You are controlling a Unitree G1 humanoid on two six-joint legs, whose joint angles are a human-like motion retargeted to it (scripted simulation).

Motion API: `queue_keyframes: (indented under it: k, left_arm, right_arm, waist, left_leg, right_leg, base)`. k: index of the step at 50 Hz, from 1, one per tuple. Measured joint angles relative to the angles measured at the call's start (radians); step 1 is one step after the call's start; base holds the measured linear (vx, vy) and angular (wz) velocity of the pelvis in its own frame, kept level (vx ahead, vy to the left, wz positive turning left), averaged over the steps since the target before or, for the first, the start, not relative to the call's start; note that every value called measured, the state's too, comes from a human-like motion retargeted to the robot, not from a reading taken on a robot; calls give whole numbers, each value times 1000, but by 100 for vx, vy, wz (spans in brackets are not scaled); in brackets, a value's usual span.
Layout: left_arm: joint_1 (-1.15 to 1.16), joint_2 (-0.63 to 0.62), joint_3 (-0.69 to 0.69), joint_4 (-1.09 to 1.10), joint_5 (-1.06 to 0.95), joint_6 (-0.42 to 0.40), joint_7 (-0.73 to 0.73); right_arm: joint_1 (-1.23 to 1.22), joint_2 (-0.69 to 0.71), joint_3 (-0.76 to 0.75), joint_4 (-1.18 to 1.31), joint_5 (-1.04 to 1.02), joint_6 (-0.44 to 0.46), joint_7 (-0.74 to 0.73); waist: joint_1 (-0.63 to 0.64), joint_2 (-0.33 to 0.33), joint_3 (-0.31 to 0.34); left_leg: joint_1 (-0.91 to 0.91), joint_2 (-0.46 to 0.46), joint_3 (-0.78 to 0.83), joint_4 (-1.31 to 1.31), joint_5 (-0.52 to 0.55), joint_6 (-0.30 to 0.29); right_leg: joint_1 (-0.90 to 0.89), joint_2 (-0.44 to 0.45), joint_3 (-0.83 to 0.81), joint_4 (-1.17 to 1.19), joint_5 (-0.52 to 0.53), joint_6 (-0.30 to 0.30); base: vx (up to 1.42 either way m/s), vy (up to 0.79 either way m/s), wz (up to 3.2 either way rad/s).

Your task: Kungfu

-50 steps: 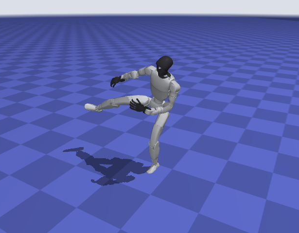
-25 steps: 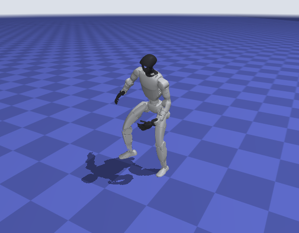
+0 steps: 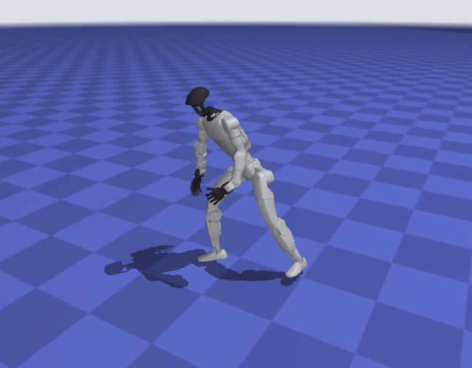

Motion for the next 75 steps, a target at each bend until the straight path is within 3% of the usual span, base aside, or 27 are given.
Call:
queue_keyframes:
  k: [3,11,16,22,27,30,32,35,37,45,52,59,65,68,70,72,75]
  left_arm:
    - [-115,-43,-50,58,30,-13,28]
    - [-464,-105,-174,74,273,-87,257]
    - [-604,-97,-196,82,441,-96,359]
    - [-641,-65,-214,87,682,-23,323]
    - [-549,-21,-210,-42,624,8,263]
    - [-445,75,-226,-278,552,116,151]
    - [-377,141,-236,-441,583,238,104]
    - [-266,237,-268,-689,664,425,63]
    - [-202,279,-285,-812,702,505,44]
    - [-18,394,-328,-1045,689,626,13]
    - [31,366,-291,-1010,662,601,-21]
    - [35,287,-221,-912,635,499,-12]
    - [-49,215,-211,-835,529,408,-97]
    - [-79,178,-228,-813,374,403,-145]
    - [-91,148,-234,-802,274,406,-182]
    - [-96,99,-237,-785,191,430,-224]
    - [-112,55,-219,-784,5,482,-301]
  right_arm:
    - [-98,-8,67,-14,-3,-33,17]
    - [-278,6,195,-211,-136,10,62]
    - [-332,42,224,-322,-148,-37,148]
    - [-349,77,290,-456,-100,-120,326]
    - [-331,114,374,-602,-34,-173,360]
    - [-314,151,449,-747,119,-111,452]
    - [-290,185,486,-856,205,-84,522]
    - [-242,227,548,-1038,295,-83,573]
    - [-205,256,580,-1142,319,-106,570]
    - [-87,361,656,-1281,412,-229,500]
    - [-70,372,637,-1209,475,-220,559]
    - [-84,384,596,-1136,504,-201,637]
    - [-96,414,506,-1081,608,-78,648]
    - [-96,417,456,-1080,717,1,675]
    - [-92,411,421,-1083,780,37,684]
    - [-88,395,389,-1087,825,59,669]
    - [-73,359,344,-1117,861,73,639]
  waist:
    - [-47,62,3]
    - [-111,138,42]
    - [-142,176,54]
    - [-152,207,69]
    - [-139,228,72]
    - [-136,245,71]
    - [-131,255,66]
    - [-115,270,55]
    - [-100,278,45]
    - [-61,306,6]
    - [-55,301,-16]
    - [-85,303,-33]
    - [-160,314,-75]
    - [-183,307,-93]
    - [-188,293,-100]
    - [-196,254,-113]
    - [-208,166,-133]
  left_leg:
    - [-24,15,-58,-42,13,-14]
    - [-42,-43,-19,-190,59,-30]
    - [-67,-48,36,-221,53,-30]
    - [-72,-62,57,-242,65,-30]
    - [-64,-66,61,-239,68,-30]
    - [-62,-62,62,-223,56,-30]
    - [-53,-66,60,-222,51,-30]
    - [-35,-68,55,-219,44,-30]
    - [-18,-70,51,-219,44,-30]
    - [52,-56,36,-202,19,-30]
    - [95,-53,35,-160,-39,-12]
    - [131,-32,78,-159,-5,-17]
    - [159,-19,87,-183,94,-30]
    - [204,5,72,-186,197,-29]
    - [237,19,63,-172,295,-8]
    - [252,18,64,-120,410,59]
    - [235,20,111,59,552,266]
  right_leg:
    - [-79,40,-2,5,3,-21]
    - [-296,73,50,45,8,-46]
    - [-359,88,68,49,5,-50]
    - [-372,76,81,32,11,-36]
    - [-346,66,85,19,17,-28]
    - [-322,55,76,9,24,-21]
    - [-307,50,77,2,30,-15]
    - [-275,42,72,-12,43,-8]
    - [-248,33,65,-23,53,-2]
    - [-109,-12,-10,-66,93,14]
    - [-18,-45,-96,-99,132,28]
    - [-5,2,-109,-116,144,1]
    - [-30,-10,-106,4,38,-46]
    - [-13,51,-61,71,-70,-51]
    - [13,104,-37,96,-126,-51]
    - [45,141,-3,94,-156,-60]
    - [109,182,68,60,-179,-85]
  base:
    - [-73,-40,-27]
    - [-45,3,-20]
    - [-17,9,0]
    - [-4,10,7]
    - [9,10,4]
    - [15,11,3]
    - [24,14,-6]
    - [28,18,-13]
    - [27,17,-13]
    - [28,20,-12]
    - [20,19,-27]
    - [6,7,-53]
    - [-9,-18,22]
    - [-9,-46,-9]
    - [-5,-49,-57]
    - [-7,-53,-68]
    - [8,-44,-114]
